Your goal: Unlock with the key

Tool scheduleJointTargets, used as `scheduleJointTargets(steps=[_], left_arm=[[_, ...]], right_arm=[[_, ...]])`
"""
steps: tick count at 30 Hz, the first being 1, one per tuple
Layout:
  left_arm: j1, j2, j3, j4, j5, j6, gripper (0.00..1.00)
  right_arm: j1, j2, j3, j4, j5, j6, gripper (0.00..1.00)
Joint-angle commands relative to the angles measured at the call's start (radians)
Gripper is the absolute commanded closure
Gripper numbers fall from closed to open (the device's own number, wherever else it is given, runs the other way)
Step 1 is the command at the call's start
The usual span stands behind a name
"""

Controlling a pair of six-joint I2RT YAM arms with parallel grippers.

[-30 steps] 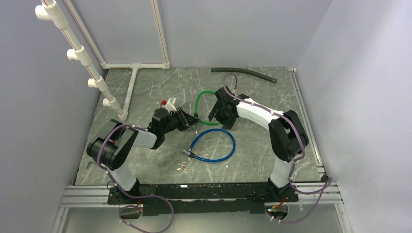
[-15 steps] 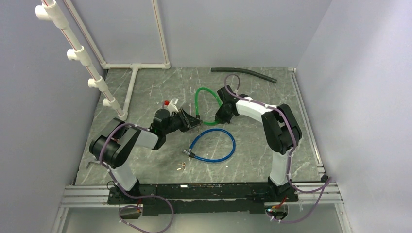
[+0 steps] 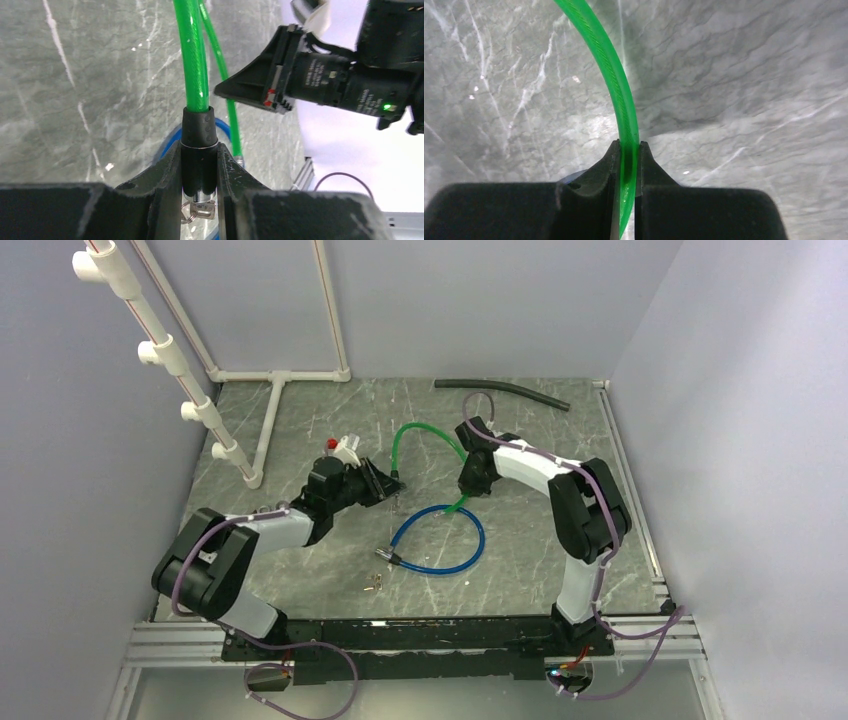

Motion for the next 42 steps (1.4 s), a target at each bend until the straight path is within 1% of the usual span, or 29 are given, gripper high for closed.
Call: scheduleJointTargets(steps=[1,3,6,8,11,13,16,18,24,27,30,33,36,37,39,41,42], left_arm=[[-0.005,-0.076,0.066,-0.154,-0.061,0.128,1.00],[-0.003,-0.106,0.092,-0.254,-0.108,0.169,1.00],[0.003,-0.136,0.119,-0.328,-0.164,0.213,1.00],[0.005,-0.141,0.143,-0.384,-0.194,0.236,1.00],[0.009,-0.125,0.192,-0.486,-0.268,0.271,1.00],[0.022,-0.115,0.207,-0.527,-0.310,0.281,1.00],[0.064,-0.093,0.220,-0.551,-0.302,0.284,1.00],[0.079,-0.067,0.244,-0.578,-0.316,0.297,1.00],[0.095,0.062,0.343,-0.614,-0.338,0.317,1.00],[0.103,0.114,0.392,-0.624,-0.377,0.311,1.00],[0.111,0.174,0.453,-0.637,-0.381,0.320,1.00],[0.117,0.261,0.538,-0.652,-0.377,0.333,1.00],[0.117,0.349,0.603,-0.653,-0.378,0.322,1.00],[0.117,0.367,0.620,-0.653,-0.376,0.315,1.00],[0.117,0.393,0.650,-0.653,-0.373,0.308,1.00],[0.121,0.416,0.690,-0.666,-0.370,0.301,0.98],[0.123,0.430,0.709,-0.678,-0.359,0.303,0.95]], right_arm=[[-0.012,-0.048,0.099,-0.049,0.139,-0.234,1.00],[-0.030,-0.051,0.146,-0.080,0.227,-0.328,1.00],[-0.053,-0.066,0.176,-0.076,0.329,-0.451,1.00],[-0.068,-0.071,0.179,-0.029,0.319,-0.564,1.00],[-0.075,-0.047,0.182,0.046,0.240,-0.789,1.00],[-0.087,-0.002,0.196,0.065,0.297,-0.866,1.00],[-0.120,0.109,0.296,0.000,0.382,-0.892,1.00],[-0.131,0.178,0.344,-0.004,0.414,-0.954,1.00],[-0.137,0.279,0.434,0.067,0.397,-1.070,1.00],[-0.140,0.319,0.474,0.096,0.423,-1.102,1.00],[-0.146,0.346,0.510,0.124,0.425,-1.126,1.00],[-0.149,0.392,0.584,0.114,0.414,-1.109,1.00],[-0.149,0.455,0.689,0.045,0.388,-1.050,1.00],[-0.150,0.471,0.715,0.035,0.380,-1.035,0.92],[-0.151,0.499,0.762,0.020,0.378,-1.023,0.73],[-0.152,0.523,0.816,0.001,0.392,-1.015,0.58],[-0.154,0.530,0.832,-0.003,0.396,-1.014,0.54]])
